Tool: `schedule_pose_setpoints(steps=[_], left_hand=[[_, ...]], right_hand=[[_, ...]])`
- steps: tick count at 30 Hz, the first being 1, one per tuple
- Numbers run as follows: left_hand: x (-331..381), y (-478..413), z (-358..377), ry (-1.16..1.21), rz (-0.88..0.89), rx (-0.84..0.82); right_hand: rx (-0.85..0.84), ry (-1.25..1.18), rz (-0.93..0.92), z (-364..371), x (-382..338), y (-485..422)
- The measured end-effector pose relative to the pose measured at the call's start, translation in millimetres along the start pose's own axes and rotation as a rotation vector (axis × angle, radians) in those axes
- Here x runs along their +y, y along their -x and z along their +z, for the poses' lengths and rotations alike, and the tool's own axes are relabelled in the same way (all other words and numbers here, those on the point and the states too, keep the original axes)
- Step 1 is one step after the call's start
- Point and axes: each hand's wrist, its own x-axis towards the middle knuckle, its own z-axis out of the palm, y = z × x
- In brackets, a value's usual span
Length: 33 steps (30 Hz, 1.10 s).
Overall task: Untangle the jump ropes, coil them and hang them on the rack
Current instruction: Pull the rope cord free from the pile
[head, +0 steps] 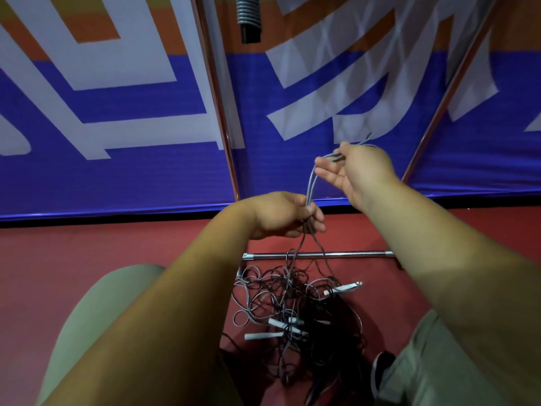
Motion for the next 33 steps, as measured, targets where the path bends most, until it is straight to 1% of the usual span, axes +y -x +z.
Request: schedule_pose_setpoints(steps=[1,3,5,6,9,11,13,15,17,19,22,23,25,28,29,31,33], left_hand=[[0.1,0.1,1.6,-0.015,0.022,0.011],[4.1,1.8,2.8,0.042,0.061,0.062],[11.3,3.4,0.8,0.165,0.111,0.144],[15.8,4.9,-0.7,0.231,0.134,0.185],[26.4,9.2,-5.1,0.438,0.185,0.312],[30.3,9.1,-8.6,0.597,0.219,0.366],[31.3,7.0,-13.7,0.759,0.257,0.383],[29.1,2.9,-20.9,0.895,0.279,0.419],[25.3,-1.0,-27.3,1.016,0.29,0.47],[21.5,-3.8,-33.1,1.114,0.311,0.498],[18.2,-8.7,-39.0,1.16,0.356,0.508],[18.5,-9.9,-39.5,1.155,0.368,0.502],[20.0,-11.3,-38.3,1.1,0.346,0.468],[17.3,-11.2,-33.3,0.891,0.173,0.39],[14.6,-11.3,-31.5,0.773,0.108,0.364],[7.2,-12.3,-23.1,0.442,-0.003,0.283],[-1.0,-15.1,-10.5,0.095,-0.078,0.127]], right_hand=[[0.016,0.049,0.005,-2.6,0.0,-2.2],[0.027,0.248,0.033,-8.0,-0.7,-4.8],[0.006,0.414,0.132,-12.3,-2.6,-3.9],[-0.02,0.437,0.201,-14.3,-2.7,-3.7],[-0.136,0.488,0.381,-20.2,4.3,-3.6],[-0.239,0.601,0.429,-23.0,12.7,-4.1],[-0.379,0.729,0.454,-23.4,18.1,-0.5],[-0.53,0.834,0.458,-23.1,18.7,5.0],[-0.614,0.856,0.433,-22.8,16.5,8.8],[-0.637,0.845,0.37,-21.4,14.7,12.1],[-0.582,0.917,0.152,-19.8,18.1,12.6],[-0.541,0.899,0.097,-19.0,19.3,12.7],[-0.469,0.756,0.037,-17.5,19.6,13.4],[-0.405,0.55,-0.038,-15.5,11.2,13.5],[-0.394,0.489,-0.057,-14.7,7.9,13.0],[-0.368,0.367,-0.076,-13.7,2.5,10.3],[-0.34,0.242,-0.082,-12.6,-1.4,8.2]])
